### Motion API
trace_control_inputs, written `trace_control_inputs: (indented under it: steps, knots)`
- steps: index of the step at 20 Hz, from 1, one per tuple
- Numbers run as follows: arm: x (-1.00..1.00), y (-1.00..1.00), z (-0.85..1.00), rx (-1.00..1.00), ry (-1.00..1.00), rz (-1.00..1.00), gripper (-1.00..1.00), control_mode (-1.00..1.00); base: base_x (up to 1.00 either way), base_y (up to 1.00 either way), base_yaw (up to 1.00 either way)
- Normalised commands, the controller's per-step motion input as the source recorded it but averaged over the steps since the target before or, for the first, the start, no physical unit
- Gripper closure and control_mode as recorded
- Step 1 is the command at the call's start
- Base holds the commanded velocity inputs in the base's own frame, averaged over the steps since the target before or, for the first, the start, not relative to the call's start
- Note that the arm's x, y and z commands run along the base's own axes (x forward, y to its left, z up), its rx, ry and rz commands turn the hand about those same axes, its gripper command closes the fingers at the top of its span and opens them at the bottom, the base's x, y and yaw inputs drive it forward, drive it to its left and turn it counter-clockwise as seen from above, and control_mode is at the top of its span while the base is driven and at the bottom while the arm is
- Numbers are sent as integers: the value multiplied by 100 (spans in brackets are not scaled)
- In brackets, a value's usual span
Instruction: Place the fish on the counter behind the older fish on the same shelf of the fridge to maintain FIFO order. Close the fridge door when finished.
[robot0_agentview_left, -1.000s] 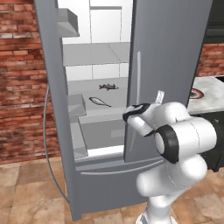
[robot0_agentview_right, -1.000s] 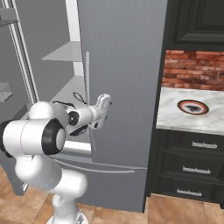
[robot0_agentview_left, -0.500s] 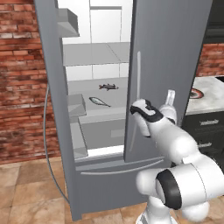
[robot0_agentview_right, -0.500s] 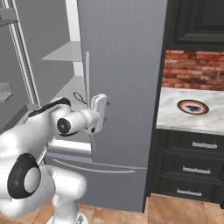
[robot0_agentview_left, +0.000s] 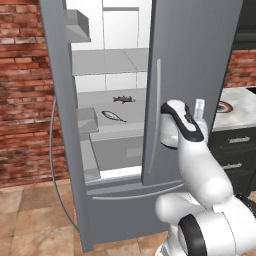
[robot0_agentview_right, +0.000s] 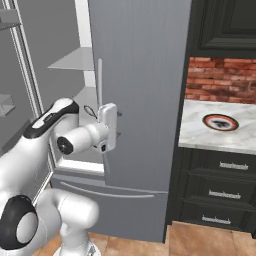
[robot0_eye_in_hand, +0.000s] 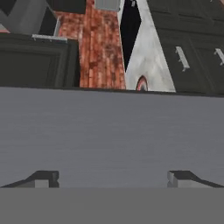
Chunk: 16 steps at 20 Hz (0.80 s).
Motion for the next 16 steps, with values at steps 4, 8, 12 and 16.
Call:
trace_control_inputs:
  steps: [4, 8, 12, 16]
  knots:
    - [-59, 0, 100, -25, -1, 0, -100, -100, 0, 0, 0]
    - [-53, 6, 47, -47, -11, -7, -100, -100, 0, 0, 0]
    - [-56, 14, 0, -70, -15, -19, -100, -100, 0, 0, 0]
    - [-66, 39, 0, -81, -33, -15, -100, -100, 0, 0, 0]
